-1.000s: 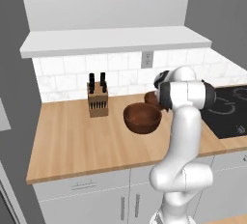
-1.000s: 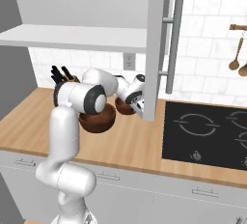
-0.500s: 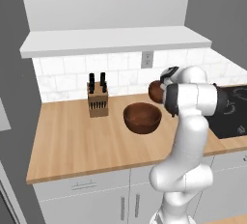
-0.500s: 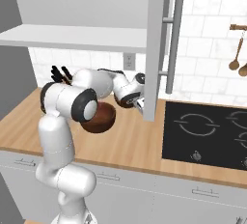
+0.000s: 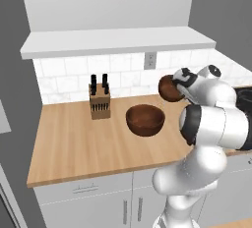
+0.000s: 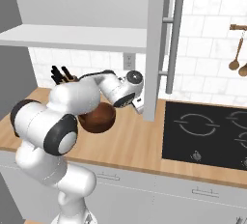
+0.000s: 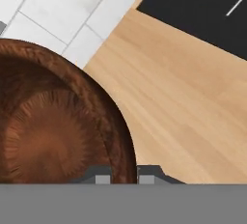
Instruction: Pick up the bowls on the counter and stack them on top of one another in the open cabinet. Place the smaller bowl on top of the larger bowl.
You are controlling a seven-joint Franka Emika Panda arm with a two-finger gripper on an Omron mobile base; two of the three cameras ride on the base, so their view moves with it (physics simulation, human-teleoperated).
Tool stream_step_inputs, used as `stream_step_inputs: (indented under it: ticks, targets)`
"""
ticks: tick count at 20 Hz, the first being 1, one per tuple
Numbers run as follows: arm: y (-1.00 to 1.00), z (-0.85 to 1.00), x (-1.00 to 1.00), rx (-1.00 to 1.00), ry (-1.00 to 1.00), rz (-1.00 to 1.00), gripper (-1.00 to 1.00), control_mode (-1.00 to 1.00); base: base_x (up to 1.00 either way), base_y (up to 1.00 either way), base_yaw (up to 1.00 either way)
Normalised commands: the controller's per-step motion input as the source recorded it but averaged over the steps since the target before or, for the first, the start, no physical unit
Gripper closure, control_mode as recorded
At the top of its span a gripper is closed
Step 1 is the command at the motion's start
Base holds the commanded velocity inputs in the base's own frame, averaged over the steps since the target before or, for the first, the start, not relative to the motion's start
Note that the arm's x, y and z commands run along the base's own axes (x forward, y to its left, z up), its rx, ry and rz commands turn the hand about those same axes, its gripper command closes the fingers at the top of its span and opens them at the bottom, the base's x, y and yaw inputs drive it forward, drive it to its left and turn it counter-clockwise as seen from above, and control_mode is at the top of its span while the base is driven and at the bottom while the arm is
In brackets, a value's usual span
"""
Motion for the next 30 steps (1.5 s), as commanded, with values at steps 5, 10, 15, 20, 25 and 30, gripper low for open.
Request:
stream_step_inputs:
  ticks: [5, 10, 15, 20, 25, 30]
  targets:
    - [0.15, 0.47, -0.93, -0.05, 0.02, 0.04, 1.00, -1.00, 0.00, 0.00, 0.00]
    - [0.68, 0.25, -0.76, -0.04, 0.03, 0.13, 1.00, -1.00, 0.00, 0.00, 0.00]
    - [0.96, 0.00, -0.20, -0.07, 0.12, 0.14, 1.00, -1.00, 0.00, 0.00, 0.00]
    - [0.25, -0.16, 0.03, -0.04, 0.08, 0.02, 1.00, -1.00, 0.00, 0.00, 0.00]
    - [0.02, -0.34, 0.13, -0.04, 0.12, 0.00, 1.00, -1.00, 0.00, 0.00, 0.00]
    - [0.05, -0.22, 0.27, 0.00, 0.08, 0.00, 1.00, -1.00, 0.00, 0.00, 0.00]
